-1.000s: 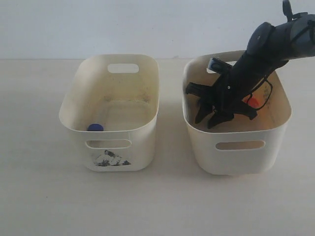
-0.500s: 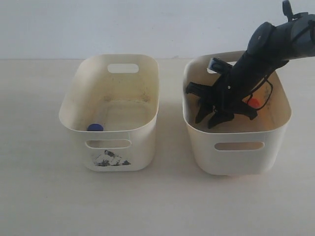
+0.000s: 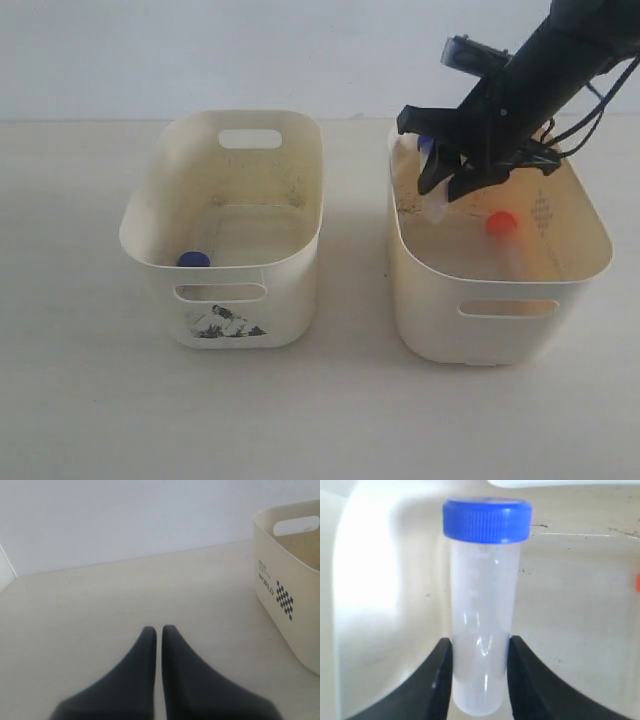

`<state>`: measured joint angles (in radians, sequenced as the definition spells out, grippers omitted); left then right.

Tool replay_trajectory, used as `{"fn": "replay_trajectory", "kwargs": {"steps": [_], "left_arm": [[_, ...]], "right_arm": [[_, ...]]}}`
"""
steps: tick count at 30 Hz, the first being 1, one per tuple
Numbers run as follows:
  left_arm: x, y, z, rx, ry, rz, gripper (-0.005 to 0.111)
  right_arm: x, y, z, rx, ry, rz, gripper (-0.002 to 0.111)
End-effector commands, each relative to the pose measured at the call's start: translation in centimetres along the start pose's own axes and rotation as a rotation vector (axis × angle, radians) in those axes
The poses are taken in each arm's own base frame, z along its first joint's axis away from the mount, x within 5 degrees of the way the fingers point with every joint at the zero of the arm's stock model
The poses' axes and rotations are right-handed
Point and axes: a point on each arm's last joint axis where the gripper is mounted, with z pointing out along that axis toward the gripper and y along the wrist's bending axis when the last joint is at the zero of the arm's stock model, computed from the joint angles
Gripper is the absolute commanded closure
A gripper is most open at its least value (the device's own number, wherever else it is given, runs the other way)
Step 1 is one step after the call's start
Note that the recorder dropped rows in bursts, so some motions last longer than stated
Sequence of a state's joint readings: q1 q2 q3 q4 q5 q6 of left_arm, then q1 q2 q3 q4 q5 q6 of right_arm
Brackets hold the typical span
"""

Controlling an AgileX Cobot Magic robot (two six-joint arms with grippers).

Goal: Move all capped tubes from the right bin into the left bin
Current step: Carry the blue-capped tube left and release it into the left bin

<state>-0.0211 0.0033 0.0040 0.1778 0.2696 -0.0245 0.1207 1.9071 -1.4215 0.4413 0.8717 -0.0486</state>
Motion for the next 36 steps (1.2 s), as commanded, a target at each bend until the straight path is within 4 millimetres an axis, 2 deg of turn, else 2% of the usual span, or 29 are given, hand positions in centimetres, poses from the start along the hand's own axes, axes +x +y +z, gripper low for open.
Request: {"fn": "replay_trajectory", "kwargs": {"steps": [1, 6, 8, 11, 13, 15, 19, 21, 24, 25, 26, 28, 30, 36], "left_arm": [[-0.2, 0.0, -0.1, -0.002, -0.015, -0.013, 0.102], [-0.2, 0.0, -0.1, -0.002, -0.015, -0.013, 0.102], [-0.2, 0.0, -0.1, -0.002, -0.015, -0.013, 0.102], [-0.2, 0.0, -0.1, -0.002, -0.015, -0.013, 0.102], [-0.2, 0.0, -0.1, -0.002, -0.015, -0.013, 0.102], [-0.2, 0.0, -0.1, -0.002, -0.015, -0.013, 0.102], [-0.2, 0.0, -0.1, -0.002, -0.015, -0.013, 0.102], [-0.2, 0.0, -0.1, -0.002, -0.015, -0.013, 0.102], [-0.2, 0.0, -0.1, -0.002, -0.015, -0.013, 0.102], [-0.2, 0.0, -0.1, -0.002, -0.015, -0.013, 0.102], [-0.2, 0.0, -0.1, -0.002, -0.015, -0.013, 0.102], [-0.2, 0.0, -0.1, -0.002, -0.015, -0.013, 0.102], [-0.2, 0.0, -0.1, -0.002, -0.015, -0.013, 0.102], [-0.2, 0.0, -0.1, -0.002, -0.015, -0.013, 0.102]], "right_arm": [[0.3, 1.0, -3.0, -0.015, -0.047, -0.048, 0.109], [0.6, 3.3, -6.5, -0.163, -0.139, -0.117, 0.109], [0.9, 5.1, -7.9, -0.279, -0.178, -0.159, 0.109], [1.6, 7.9, -8.8, -0.43, -0.215, -0.233, 0.109], [2.1, 9.7, -8.6, -0.491, -0.235, -0.329, 0.109], [2.7, 11.4, -7.8, -0.482, -0.267, -0.451, 0.109], [3.5, 14.0, -5.8, -0.454, -0.303, -0.544, 0.103], [3.7, 14.8, -4.6, -0.443, -0.315, -0.545, 0.091], [3.8, 15.2, -2.7, -0.43, -0.295, -0.541, 0.066], [3.8, 15.2, -2.4, -0.428, -0.29, -0.54, 0.063], [3.8, 15.1, -2.0, -0.428, -0.277, -0.524, 0.064], [3.8, 15.1, -1.9, -0.425, -0.263, -0.492, 0.078], [3.8, 15.0, -1.9, -0.414, -0.266, -0.492, 0.105], [4.1, 15.1, -2.2, -0.421, -0.243, -0.503, 0.107]]}}
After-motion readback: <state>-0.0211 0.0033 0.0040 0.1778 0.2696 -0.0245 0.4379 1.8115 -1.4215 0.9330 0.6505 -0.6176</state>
